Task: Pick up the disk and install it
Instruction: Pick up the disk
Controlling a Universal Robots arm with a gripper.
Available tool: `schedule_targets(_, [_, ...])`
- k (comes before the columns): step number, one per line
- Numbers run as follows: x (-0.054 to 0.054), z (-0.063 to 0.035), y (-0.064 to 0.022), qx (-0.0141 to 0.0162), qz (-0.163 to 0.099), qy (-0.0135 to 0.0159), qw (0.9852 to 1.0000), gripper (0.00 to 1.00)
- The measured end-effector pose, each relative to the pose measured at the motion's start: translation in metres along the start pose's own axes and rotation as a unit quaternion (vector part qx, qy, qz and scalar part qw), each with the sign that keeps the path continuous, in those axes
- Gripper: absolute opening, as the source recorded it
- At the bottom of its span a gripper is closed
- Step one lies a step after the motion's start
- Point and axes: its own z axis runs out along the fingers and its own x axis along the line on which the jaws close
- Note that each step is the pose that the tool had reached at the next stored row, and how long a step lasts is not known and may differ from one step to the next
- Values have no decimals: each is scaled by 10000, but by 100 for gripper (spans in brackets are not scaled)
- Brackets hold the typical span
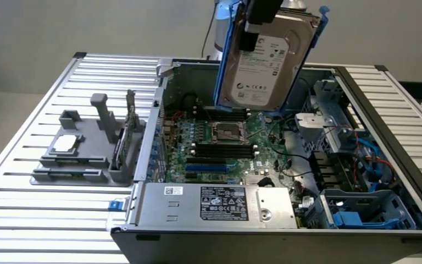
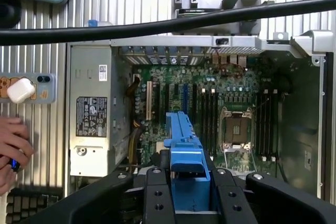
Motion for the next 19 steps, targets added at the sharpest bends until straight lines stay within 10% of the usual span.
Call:
schedule_targets(6, [34,-46,-125,-34,-19,-178,9998,33])
schedule_targets(19, [373,-106,-391,-40,-20,-192,9998,33])
